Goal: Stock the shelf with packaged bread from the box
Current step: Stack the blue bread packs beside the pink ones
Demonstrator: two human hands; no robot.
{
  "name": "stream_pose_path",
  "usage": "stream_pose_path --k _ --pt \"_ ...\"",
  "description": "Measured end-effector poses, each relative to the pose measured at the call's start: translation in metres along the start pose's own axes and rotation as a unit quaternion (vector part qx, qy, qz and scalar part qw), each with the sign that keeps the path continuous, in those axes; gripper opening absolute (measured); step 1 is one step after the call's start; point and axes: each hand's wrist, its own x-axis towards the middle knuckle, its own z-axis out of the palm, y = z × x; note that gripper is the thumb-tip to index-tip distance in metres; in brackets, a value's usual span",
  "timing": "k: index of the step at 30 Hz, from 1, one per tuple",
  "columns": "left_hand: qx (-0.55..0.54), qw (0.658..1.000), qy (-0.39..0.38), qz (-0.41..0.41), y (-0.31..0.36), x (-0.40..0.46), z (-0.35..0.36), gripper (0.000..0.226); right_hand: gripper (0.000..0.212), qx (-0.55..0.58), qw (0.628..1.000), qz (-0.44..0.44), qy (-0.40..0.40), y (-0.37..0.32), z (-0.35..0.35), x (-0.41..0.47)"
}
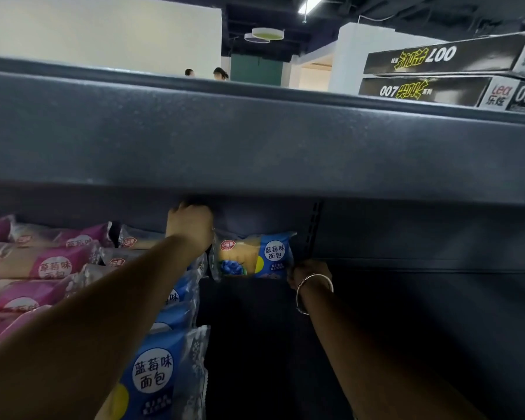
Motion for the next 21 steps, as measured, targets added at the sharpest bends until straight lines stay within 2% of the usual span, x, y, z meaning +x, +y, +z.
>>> stream_pose_path --k 1,6,9,17,21 --pt "-0.01 1.0 0.004 -0.006 0.0 0.0 0.001 0.024 0.04 -0.018 1.0 0.002 0.012 0.001 -0.001 0.001" --pt "-0.02 1.0 0.018 -0.006 0.004 -0.001 0.005 0.02 0.036 0.028 0.999 -0.001 -0.045 0.009 0.0 0.005" --pt "-0.035 0.999 0.01 -0.014 0.003 -0.001 0.008 0.022 0.033 0.012 1.0 -0.005 -0.01 0.017 0.0 0.007" --pt "-0.086 0.996 0.035 -0.001 -0.001 -0.008 0.008 0.033 0.031 -0.03 0.999 -0.023 0.002 0.009 -0.012 -0.016" --pt "-0.101 0.994 0.031 0.009 0.0 -0.014 0.002 0.04 0.037 -0.04 0.999 -0.031 -0.005 0.008 -0.012 -0.022"
